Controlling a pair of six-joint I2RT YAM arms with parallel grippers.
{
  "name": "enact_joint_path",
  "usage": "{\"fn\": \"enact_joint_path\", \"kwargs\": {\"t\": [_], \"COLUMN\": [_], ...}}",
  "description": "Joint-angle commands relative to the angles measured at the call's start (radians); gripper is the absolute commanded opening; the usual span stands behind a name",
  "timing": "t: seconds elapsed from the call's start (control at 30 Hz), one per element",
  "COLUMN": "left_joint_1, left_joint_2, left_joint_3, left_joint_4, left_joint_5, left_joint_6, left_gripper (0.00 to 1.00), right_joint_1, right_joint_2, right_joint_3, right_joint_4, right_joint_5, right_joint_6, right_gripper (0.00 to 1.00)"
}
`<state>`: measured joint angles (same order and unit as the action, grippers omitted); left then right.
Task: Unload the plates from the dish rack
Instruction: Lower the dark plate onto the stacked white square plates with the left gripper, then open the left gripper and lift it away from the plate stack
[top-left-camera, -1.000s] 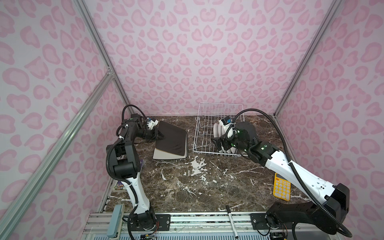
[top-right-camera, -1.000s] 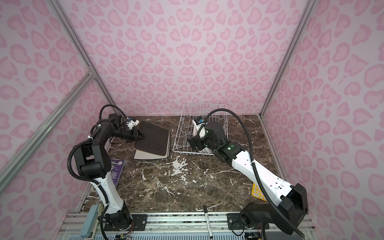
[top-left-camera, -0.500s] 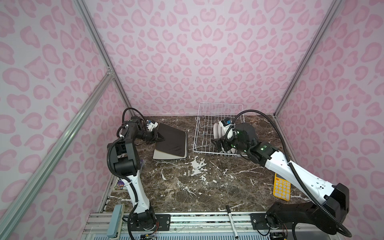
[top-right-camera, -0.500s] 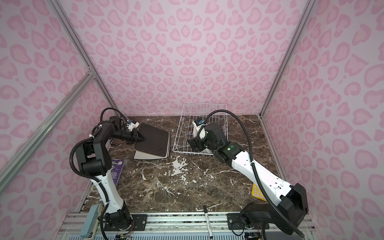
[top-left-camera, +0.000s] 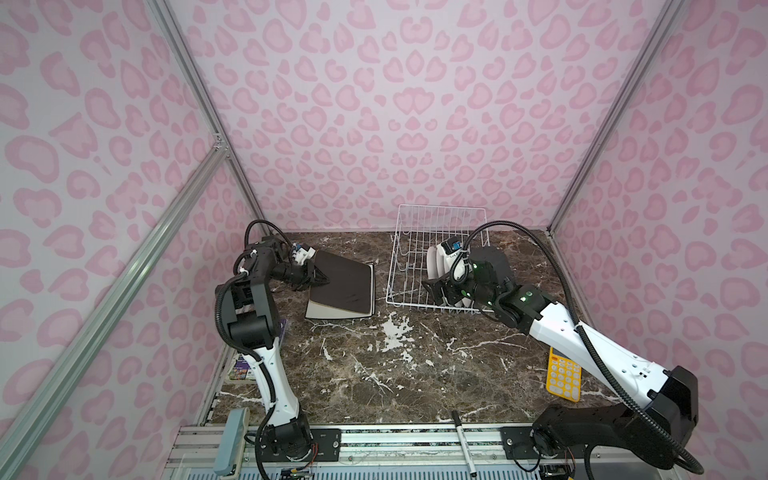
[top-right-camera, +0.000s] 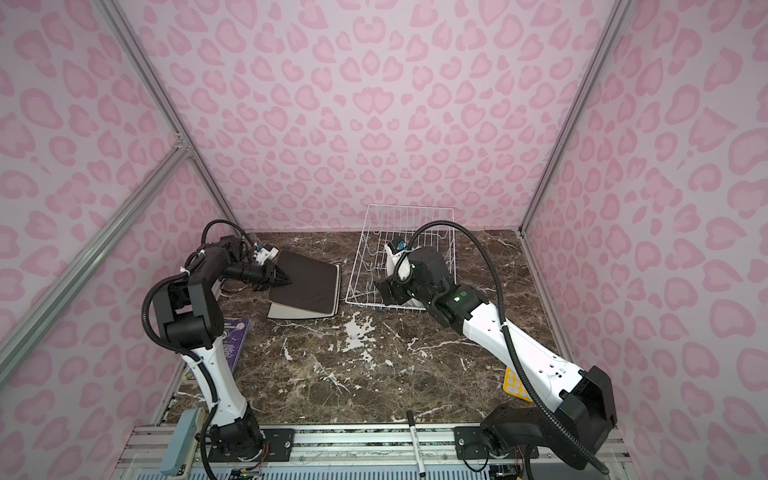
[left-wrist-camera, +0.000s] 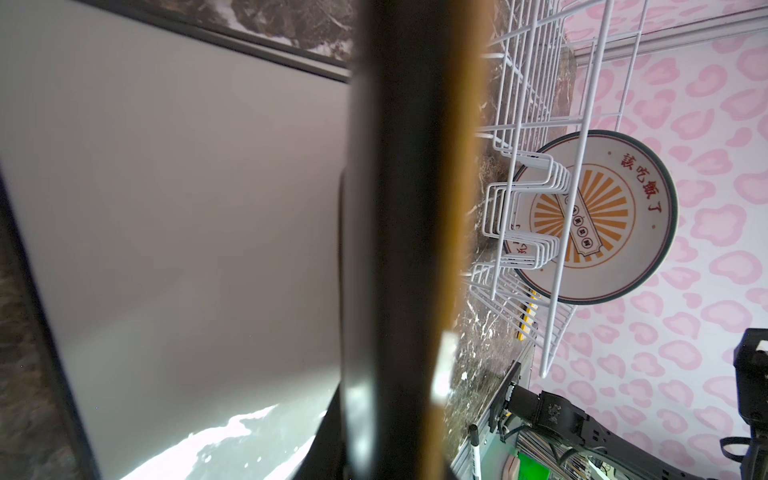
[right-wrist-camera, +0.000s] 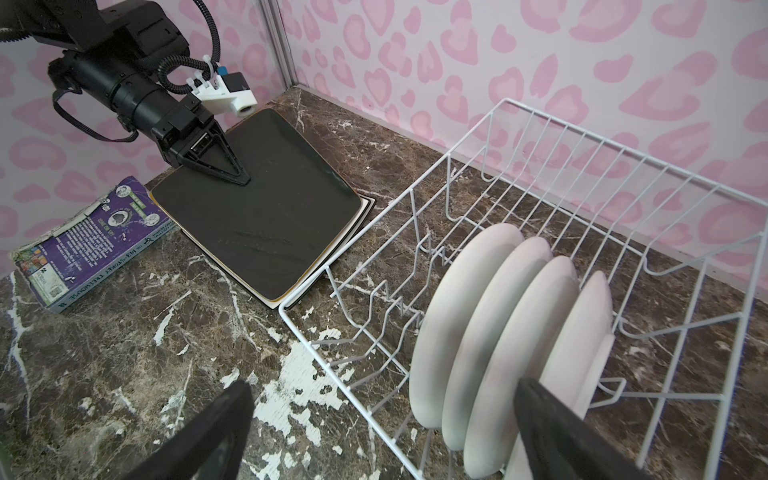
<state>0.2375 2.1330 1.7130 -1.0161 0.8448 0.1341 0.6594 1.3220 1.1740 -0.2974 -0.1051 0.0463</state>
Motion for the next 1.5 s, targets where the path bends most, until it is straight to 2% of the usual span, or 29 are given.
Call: {"fn": "enact_joint_path", "kwargs": {"t": [0.0,0.2,0.8,1.47], "left_joint_1": [0.01,0.014,0.028,0.032], "left_joint_2": [0.014,0.039,0.065,0.081], "left_joint_3": [0.02,0.026,0.031,0.037], "left_joint_4": [-0.015,-0.025,-0.023,-0.035], "left_joint_5": [0.028,0.024,-0.022,-0.147], "left_joint_6": [0.023,0.026,0.012,-0.029], "left_gripper": [0.27,0.33,0.35,0.35], "right_joint_1": [0.004,0.009,0.013,0.022], "right_joint_2": [-0.002,0.0,0.0,0.0], "right_joint_3": [-0.003,0.0,0.008,0.009], "right_joint_4": [0.0,-0.002,-0.012,-0.012], "right_joint_5": [0.008,0.007,0.016,0.022], "right_joint_6": [0.009,0.009,0.001,0.003], "right_gripper": [0.99,0.99,0.99,0.99]}}
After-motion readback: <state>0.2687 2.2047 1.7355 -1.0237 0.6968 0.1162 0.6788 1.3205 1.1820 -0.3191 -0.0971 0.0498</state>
